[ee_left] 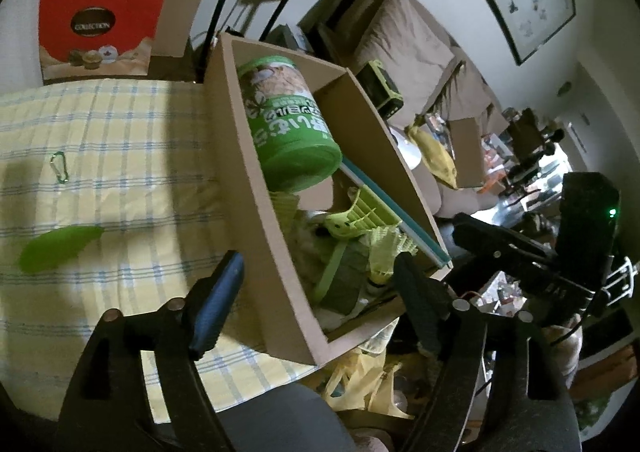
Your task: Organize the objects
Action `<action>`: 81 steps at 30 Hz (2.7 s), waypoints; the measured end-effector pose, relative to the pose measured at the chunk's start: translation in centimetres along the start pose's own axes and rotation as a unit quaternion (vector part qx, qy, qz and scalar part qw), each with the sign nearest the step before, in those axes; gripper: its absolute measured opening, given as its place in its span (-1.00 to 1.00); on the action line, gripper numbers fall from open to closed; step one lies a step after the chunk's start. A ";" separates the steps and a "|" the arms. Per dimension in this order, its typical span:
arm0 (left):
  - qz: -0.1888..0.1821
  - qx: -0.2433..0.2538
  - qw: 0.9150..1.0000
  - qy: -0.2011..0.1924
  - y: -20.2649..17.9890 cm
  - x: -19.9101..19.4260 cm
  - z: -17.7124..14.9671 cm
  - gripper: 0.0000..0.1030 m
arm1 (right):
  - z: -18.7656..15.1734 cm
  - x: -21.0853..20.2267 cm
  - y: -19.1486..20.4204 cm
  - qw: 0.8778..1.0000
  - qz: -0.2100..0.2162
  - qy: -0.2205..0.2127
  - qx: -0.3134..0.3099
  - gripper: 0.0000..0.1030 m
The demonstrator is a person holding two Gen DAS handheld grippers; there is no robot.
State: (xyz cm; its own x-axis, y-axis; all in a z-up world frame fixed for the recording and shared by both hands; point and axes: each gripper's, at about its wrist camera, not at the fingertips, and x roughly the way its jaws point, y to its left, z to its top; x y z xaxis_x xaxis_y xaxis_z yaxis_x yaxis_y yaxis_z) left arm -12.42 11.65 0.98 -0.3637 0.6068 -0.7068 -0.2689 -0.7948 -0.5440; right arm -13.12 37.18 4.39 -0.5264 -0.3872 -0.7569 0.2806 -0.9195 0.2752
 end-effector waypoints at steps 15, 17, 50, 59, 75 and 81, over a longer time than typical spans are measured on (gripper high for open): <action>0.057 -0.016 0.998 -0.027 4.6 -4.0 -0.8 0.80 | -0.5 2.5 5.4 1.000 0.006 -0.012 -0.028 0.25; 0.059 -0.022 0.998 -0.032 5.5 -4.9 -0.9 0.83 | -0.4 3.2 6.6 0.999 0.010 -0.009 -0.035 0.25; 0.147 -0.017 0.989 -0.026 20.8 -5.3 -2.5 0.84 | 1.4 13.2 18.6 0.998 0.045 0.011 -0.050 0.36; 0.156 0.108 0.982 0.000 19.8 -2.4 -2.3 0.84 | 2.5 16.4 18.9 0.998 0.041 0.021 -0.032 0.36; 0.113 0.205 0.972 0.038 19.6 1.1 -1.7 0.84 | 2.8 19.1 18.4 0.998 0.034 0.037 -0.024 0.36; 0.112 0.248 0.961 0.048 18.8 2.0 -2.2 0.41 | 2.8 19.7 17.9 0.998 0.031 0.042 -0.019 0.36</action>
State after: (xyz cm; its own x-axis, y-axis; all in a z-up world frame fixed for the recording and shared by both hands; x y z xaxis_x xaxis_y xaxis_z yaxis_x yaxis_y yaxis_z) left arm -16.30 -2.07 -11.68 -0.3843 0.3992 -0.8325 -0.5946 -0.7968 -0.1076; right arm -20.72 12.89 -3.94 -0.4383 -0.4355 -0.7863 0.3424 -0.8897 0.3019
